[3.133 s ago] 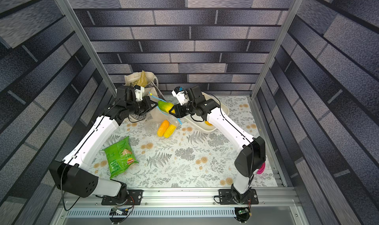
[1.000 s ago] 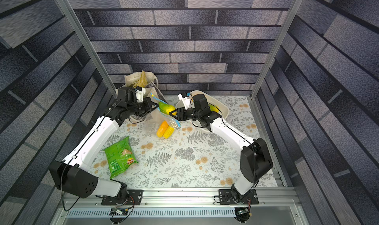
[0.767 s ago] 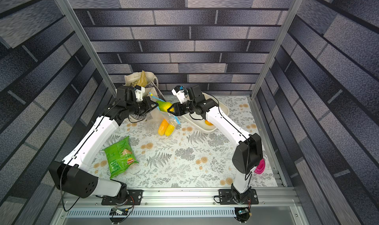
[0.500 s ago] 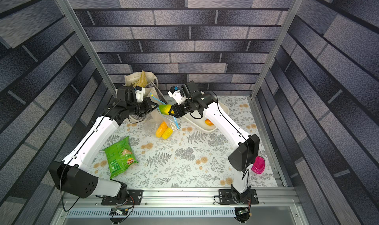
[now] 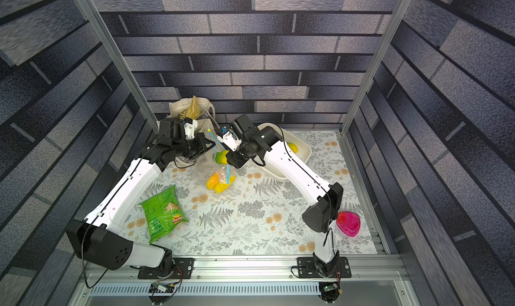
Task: Place the mango in a zip-top bag and seal the zipper
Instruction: Adjust the mango in the zipper food storage bag.
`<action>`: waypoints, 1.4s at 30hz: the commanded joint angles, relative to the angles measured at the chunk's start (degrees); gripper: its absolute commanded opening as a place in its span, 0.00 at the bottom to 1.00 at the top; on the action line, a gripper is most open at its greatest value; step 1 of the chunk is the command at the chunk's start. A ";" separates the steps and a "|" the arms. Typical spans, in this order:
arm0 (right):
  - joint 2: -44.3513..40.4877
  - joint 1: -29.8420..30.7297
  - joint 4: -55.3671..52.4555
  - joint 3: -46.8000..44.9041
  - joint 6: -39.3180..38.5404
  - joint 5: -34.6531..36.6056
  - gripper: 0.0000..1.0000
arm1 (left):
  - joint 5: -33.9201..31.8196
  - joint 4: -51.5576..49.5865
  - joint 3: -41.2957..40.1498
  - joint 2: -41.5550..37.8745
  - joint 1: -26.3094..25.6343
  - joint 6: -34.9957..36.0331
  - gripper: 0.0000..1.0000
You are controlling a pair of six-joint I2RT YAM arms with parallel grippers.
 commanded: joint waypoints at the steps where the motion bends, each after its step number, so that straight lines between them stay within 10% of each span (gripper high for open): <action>1: 1.92 0.09 1.70 4.15 5.49 1.71 0.45 | 0.71 1.06 -0.69 -2.64 -0.39 1.39 0.00; 10: 3.90 0.22 5.71 2.97 17.60 3.00 0.38 | 0.61 -0.78 -0.80 -3.98 -0.26 3.29 0.00; 20: 2.25 0.91 7.55 0.08 21.79 21.54 0.40 | 0.34 -0.08 -4.62 -6.28 0.36 3.41 0.00; 28: 0.69 1.43 11.04 -3.37 16.97 -6.10 0.36 | 0.56 0.17 -4.71 -5.89 1.04 3.58 0.00; 42: 0.78 -0.57 14.16 -5.40 13.43 -20.43 0.34 | 0.61 -0.22 -5.00 -6.27 2.15 3.76 0.00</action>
